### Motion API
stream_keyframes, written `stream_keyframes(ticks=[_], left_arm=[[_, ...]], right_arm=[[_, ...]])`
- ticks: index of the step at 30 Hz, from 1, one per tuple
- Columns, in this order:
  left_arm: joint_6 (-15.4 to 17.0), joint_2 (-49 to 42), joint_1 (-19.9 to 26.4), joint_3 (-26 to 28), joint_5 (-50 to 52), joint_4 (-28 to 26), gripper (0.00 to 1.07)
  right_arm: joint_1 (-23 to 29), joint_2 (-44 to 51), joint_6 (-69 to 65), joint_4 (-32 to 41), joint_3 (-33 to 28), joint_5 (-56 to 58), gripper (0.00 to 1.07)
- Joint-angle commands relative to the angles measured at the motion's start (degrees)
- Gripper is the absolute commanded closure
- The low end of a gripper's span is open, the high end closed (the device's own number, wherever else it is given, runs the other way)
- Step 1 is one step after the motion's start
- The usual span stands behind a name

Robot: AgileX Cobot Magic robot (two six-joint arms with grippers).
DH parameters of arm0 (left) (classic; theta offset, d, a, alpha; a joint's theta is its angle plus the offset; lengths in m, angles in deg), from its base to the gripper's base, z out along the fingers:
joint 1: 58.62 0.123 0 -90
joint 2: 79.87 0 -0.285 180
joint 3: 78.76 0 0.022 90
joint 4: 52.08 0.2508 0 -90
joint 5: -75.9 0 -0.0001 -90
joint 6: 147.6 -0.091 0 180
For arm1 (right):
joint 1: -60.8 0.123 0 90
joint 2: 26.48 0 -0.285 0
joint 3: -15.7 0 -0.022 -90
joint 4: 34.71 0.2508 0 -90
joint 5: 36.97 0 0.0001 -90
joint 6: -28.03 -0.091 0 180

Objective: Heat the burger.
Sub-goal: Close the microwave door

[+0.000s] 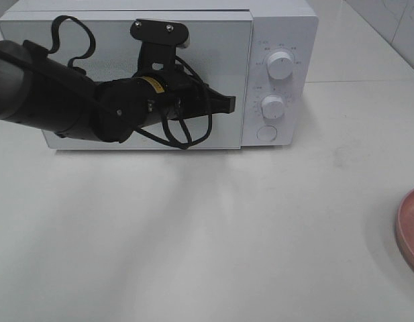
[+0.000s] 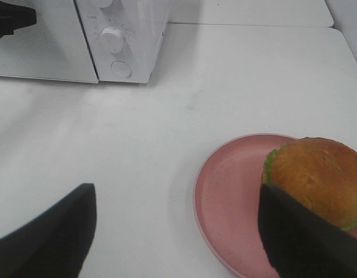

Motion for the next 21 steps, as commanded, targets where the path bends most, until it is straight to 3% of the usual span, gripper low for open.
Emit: stream_keyframes(ticks=[1, 8, 13, 15, 21], left_arm=[[-1.1, 1.3, 1.3, 3.4, 5.3, -3.6, 1.07], [-1.2, 3.0, 1.3, 6.5, 3.4, -3.0, 1.07], [-1.2, 1.1, 0.6, 6.3, -6.8, -2.4, 1.07], [-1.2, -0.7, -0.2, 5.2, -11.2, -2.2, 1.07], [-1.5, -5.2, -2.8, -0.7, -11.4, -2.2, 1.07]], right_arm=[[-0.4, 1.7, 0.3, -0.1, -0.1, -0.2, 0.32], [-0.4, 1.7, 0.3, -0.1, -0.1, -0.2, 0.32], [-0.4, 1.7, 0.3, -0.1, -0.1, -0.2, 0.32], [-0.4, 1.7, 0.3, -0.1, -0.1, -0.2, 0.32], [-0.4, 1.7, 0.3, -0.1, -0.1, -0.2, 0.32]])
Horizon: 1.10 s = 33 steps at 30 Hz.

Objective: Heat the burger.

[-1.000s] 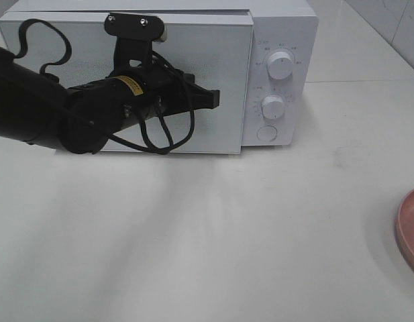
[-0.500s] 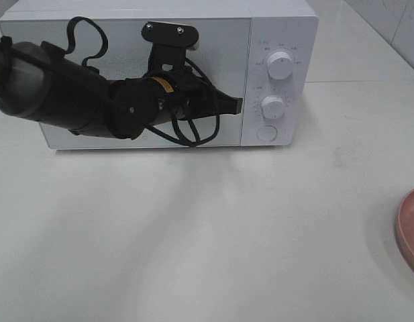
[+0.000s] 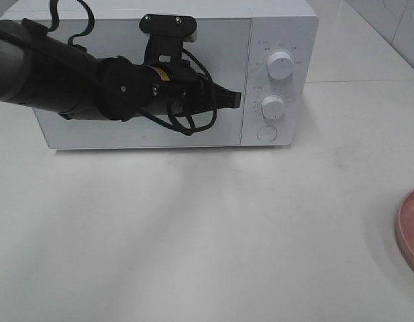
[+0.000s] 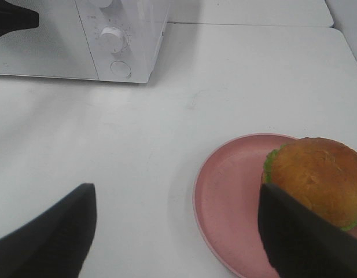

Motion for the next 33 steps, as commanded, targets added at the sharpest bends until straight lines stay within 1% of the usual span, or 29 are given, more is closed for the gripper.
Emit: stream_keyframes(ticks=[1, 2, 3, 4, 6, 7, 8, 9, 10, 11, 12, 13, 14, 15, 17, 18, 19, 21, 22, 23, 25, 26, 27, 28, 29, 30, 31, 32, 33], left_arm=[[-0.5, -4.0, -1.9, -4.2, -1.1, -0.3, 1.07], [-0.5, -6.1, -2.5, -6.5, -3.7, -0.1, 1.07], [-0.5, -6.1, -2.5, -6.5, -3.7, -0.1, 1.07], [-0.4, -8.3, -2.7, -8.4, -8.1, 0.1, 1.05], [-0.4, -9.1, -2.7, -9.1, -10.3, 0.1, 1.03], [-0.4, -11.2, -2.6, -10.0, -15.6, 0.2, 0.93], [-0.4, -11.2, -2.6, -10.0, -15.6, 0.2, 0.93], [-0.3, -13.1, -2.5, -10.6, -20.6, 1.1, 0.82], [-0.3, -13.8, -2.5, -10.7, -23.0, 1.5, 0.49], [-0.3, -13.8, -2.5, -10.7, -23.0, 1.5, 0.49], [-0.1, -15.1, -2.5, -10.7, -26.4, 1.7, 0.16], [-0.1, -15.6, -2.5, -10.7, -28.3, 1.8, 0.04], [-0.1, -15.6, -2.5, -10.7, -28.3, 1.8, 0.04], [-0.1, -16.9, -2.5, -10.6, -31.6, 2.8, 0.07], [-0.2, -17.5, -2.5, -10.6, -33.5, 3.4, 0.08], [-0.2, -18.7, -2.5, -10.6, -37.1, 4.4, 0.08], [-0.2, -18.7, -2.5, -10.6, -37.1, 4.4, 0.08], [-0.1, -20.4, -2.5, -10.6, -44.3, 6.9, 0.08], [-0.1, -20.4, -2.5, -10.6, -44.3, 6.9, 0.08], [0.4, -21.6, -2.5, -10.6, -49.1, 7.6, 0.08], [0.7, -22.2, -2.5, -10.6, -51.4, 7.8, 0.08], [2.6, -23.2, -2.5, -10.6, -54.9, 8.9, 0.08], [2.6, -23.2, -2.5, -10.6, -54.9, 8.9, 0.08], [5.1, -23.9, -1.5, -10.6, -58.4, 10.3, 0.08], [6.2, -24.1, -0.7, -10.6, -60.3, 10.8, 0.08], [6.2, -24.1, -0.7, -10.6, -60.3, 10.8, 0.08], [7.2, -24.7, 1.7, -10.6, -63.4, 11.6, 0.08], [7.2, -25.2, 3.1, -10.6, -64.7, 11.8, 0.08], [7.2, -25.2, 3.1, -10.6, -64.7, 11.8, 0.08]], right_arm=[[-0.4, 1.7, 0.3, -0.1, -0.1, -0.2, 0.32], [-0.4, 1.7, 0.3, -0.1, -0.1, -0.2, 0.32], [-0.4, 1.7, 0.3, -0.1, -0.1, -0.2, 0.32], [-0.4, 1.7, 0.3, -0.1, -0.1, -0.2, 0.32], [-0.4, 1.7, 0.3, -0.1, -0.1, -0.2, 0.32], [-0.4, 1.7, 0.3, -0.1, -0.1, -0.2, 0.32], [-0.4, 1.7, 0.3, -0.1, -0.1, -0.2, 0.32], [-0.4, 1.7, 0.3, -0.1, -0.1, -0.2, 0.32], [-0.4, 1.7, 0.3, -0.1, -0.1, -0.2, 0.32], [-0.4, 1.7, 0.3, -0.1, -0.1, -0.2, 0.32], [-0.4, 1.7, 0.3, -0.1, -0.1, -0.2, 0.32], [-0.4, 1.7, 0.3, -0.1, -0.1, -0.2, 0.32], [-0.4, 1.7, 0.3, -0.1, -0.1, -0.2, 0.32], [-0.4, 1.7, 0.3, -0.1, -0.1, -0.2, 0.32], [-0.4, 1.7, 0.3, -0.1, -0.1, -0.2, 0.32], [-0.4, 1.7, 0.3, -0.1, -0.1, -0.2, 0.32], [-0.4, 1.7, 0.3, -0.1, -0.1, -0.2, 0.32], [-0.4, 1.7, 0.3, -0.1, -0.1, -0.2, 0.32], [-0.4, 1.7, 0.3, -0.1, -0.1, -0.2, 0.32], [-0.4, 1.7, 0.3, -0.1, -0.1, -0.2, 0.32], [-0.4, 1.7, 0.3, -0.1, -0.1, -0.2, 0.32], [-0.4, 1.7, 0.3, -0.1, -0.1, -0.2, 0.32], [-0.4, 1.7, 0.3, -0.1, -0.1, -0.2, 0.32], [-0.4, 1.7, 0.3, -0.1, -0.1, -0.2, 0.32], [-0.4, 1.7, 0.3, -0.1, -0.1, -0.2, 0.32], [-0.4, 1.7, 0.3, -0.1, -0.1, -0.2, 0.32], [-0.4, 1.7, 0.3, -0.1, -0.1, -0.2, 0.32], [-0.4, 1.7, 0.3, -0.1, -0.1, -0.2, 0.32], [-0.4, 1.7, 0.3, -0.1, -0.1, -0.2, 0.32]])
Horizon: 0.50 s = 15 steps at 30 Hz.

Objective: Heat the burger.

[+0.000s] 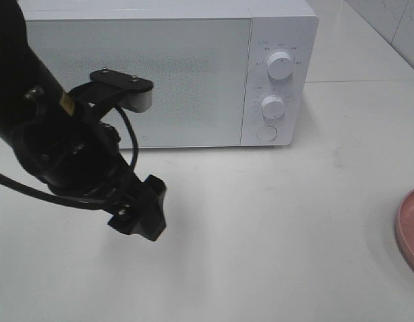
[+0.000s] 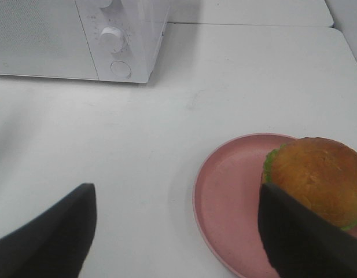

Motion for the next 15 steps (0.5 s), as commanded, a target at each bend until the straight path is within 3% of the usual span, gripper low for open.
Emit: stream_keyframes(ticks=[1, 2, 5, 7, 8, 10, 13, 15], left_arm=[[1.7, -2.2, 5.7, -0.1, -7.2, 1.7, 0.08], [1.7, -3.6, 8.8, -0.1, -9.6, 2.2, 0.08], [1.7, -4.4, 10.2, -0.1, -10.5, 2.5, 0.08], [1.9, -8.4, 18.5, -0.1, -14.3, 3.6, 0.08], [1.9, -8.4, 18.5, -0.1, -14.3, 3.6, 0.08], [2.1, -11.5, 24.9, -0.1, -16.8, 4.0, 0.08], [2.1, -12.4, 26.8, -0.1, -17.9, 4.0, 0.08], [1.9, -16.8, 34.3, -0.2, -21.3, 5.4, 0.08]], right_arm=[[-0.4, 1.7, 0.3, -0.1, -0.1, -0.2, 0.32], [-0.4, 1.7, 0.3, -0.1, -0.1, -0.2, 0.32], [-0.4, 1.7, 0.3, -0.1, -0.1, -0.2, 0.32], [-0.4, 1.7, 0.3, -0.1, -0.1, -0.2, 0.32], [-0.4, 1.7, 0.3, -0.1, -0.1, -0.2, 0.32], [-0.4, 1.7, 0.3, -0.1, -0.1, -0.2, 0.32], [-0.4, 1.7, 0.3, -0.1, -0.1, -0.2, 0.32], [-0.4, 1.7, 0.3, -0.1, -0.1, -0.2, 0.32]])
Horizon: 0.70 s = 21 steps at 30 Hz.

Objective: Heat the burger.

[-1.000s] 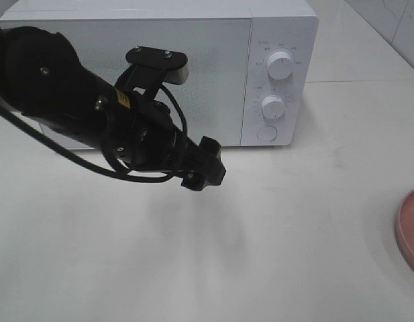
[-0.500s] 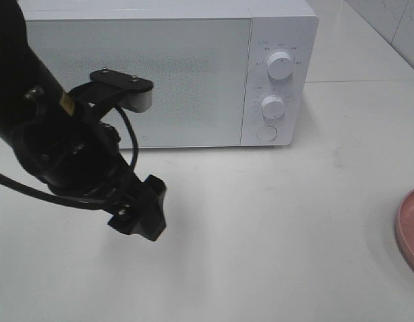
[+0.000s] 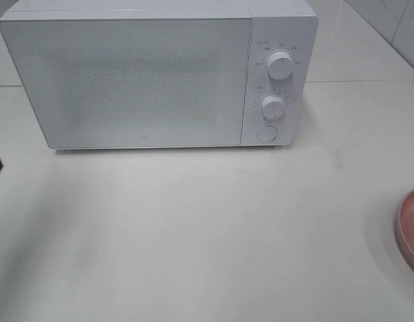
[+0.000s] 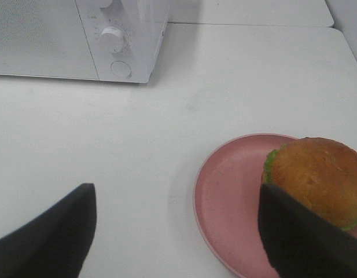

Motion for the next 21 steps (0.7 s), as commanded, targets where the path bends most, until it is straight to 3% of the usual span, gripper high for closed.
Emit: stream_keyframes(ticks=[1, 3, 5, 8, 10, 21], left_arm=[[0.3, -2.7, 3.8, -0.2, -2.8, 0.8, 0.08], [0.3, -4.0, 5.2, -0.5, -3.3, 1.4, 0.08], [1.0, -9.6, 10.0, -4.2, -3.0, 1.4, 0.09], [1.0, -10.9, 10.7, -5.6, -2.8, 1.2, 0.08], [1.0, -17.8, 10.9, -11.4, -2.8, 1.8, 0.08], [0.6, -37.6, 10.9, -25.4, 3.3, 1.5, 0.09]], right_arm=[[-0.4, 1.7, 0.3, -0.1, -0.1, -0.2, 0.32], [-0.4, 1.7, 0.3, -0.1, -0.1, -0.2, 0.32], [-0.4, 1.7, 0.3, -0.1, -0.1, -0.2, 0.32], [-0.4, 1.7, 0.3, -0.1, -0.1, -0.2, 0.32], [-0.4, 1.7, 0.3, -0.1, -0.1, -0.2, 0.32], [-0.4, 1.7, 0.3, -0.1, -0.1, -0.2, 0.32]])
